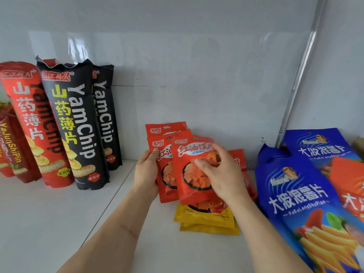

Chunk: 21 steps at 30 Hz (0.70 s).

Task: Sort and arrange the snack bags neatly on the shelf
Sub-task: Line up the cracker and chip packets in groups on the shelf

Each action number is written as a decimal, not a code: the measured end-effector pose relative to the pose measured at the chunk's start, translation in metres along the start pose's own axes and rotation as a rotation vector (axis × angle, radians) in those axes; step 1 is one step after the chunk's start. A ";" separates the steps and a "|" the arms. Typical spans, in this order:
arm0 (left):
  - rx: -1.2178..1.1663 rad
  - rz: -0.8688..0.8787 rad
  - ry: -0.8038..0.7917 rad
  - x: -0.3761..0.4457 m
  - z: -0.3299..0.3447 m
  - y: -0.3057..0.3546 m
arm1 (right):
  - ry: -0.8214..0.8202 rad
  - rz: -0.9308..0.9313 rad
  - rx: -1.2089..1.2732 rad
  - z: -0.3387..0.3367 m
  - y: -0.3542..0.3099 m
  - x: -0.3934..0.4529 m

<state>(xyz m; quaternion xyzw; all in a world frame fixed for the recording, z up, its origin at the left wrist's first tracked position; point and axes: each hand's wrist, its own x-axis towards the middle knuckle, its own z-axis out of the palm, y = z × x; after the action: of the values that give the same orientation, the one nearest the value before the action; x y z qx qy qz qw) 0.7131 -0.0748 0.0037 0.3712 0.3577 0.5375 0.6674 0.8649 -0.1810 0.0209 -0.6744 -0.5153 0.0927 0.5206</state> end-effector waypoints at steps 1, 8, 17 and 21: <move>-0.013 -0.008 -0.010 -0.001 0.001 0.000 | -0.036 -0.002 -0.055 0.006 0.000 -0.002; -0.010 -0.022 -0.033 -0.005 0.001 0.002 | -0.039 0.035 -0.259 0.025 0.002 -0.010; 0.162 0.065 -0.067 -0.008 -0.001 0.012 | -0.010 -0.023 -0.345 0.040 -0.010 -0.013; 0.176 0.051 -0.046 -0.009 -0.010 0.021 | -0.052 0.032 -0.123 0.049 -0.022 -0.012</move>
<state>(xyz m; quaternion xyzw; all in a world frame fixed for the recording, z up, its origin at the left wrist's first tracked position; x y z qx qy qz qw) 0.6930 -0.0796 0.0178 0.4497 0.3786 0.5120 0.6264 0.8137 -0.1624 0.0124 -0.7107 -0.5226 0.0866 0.4629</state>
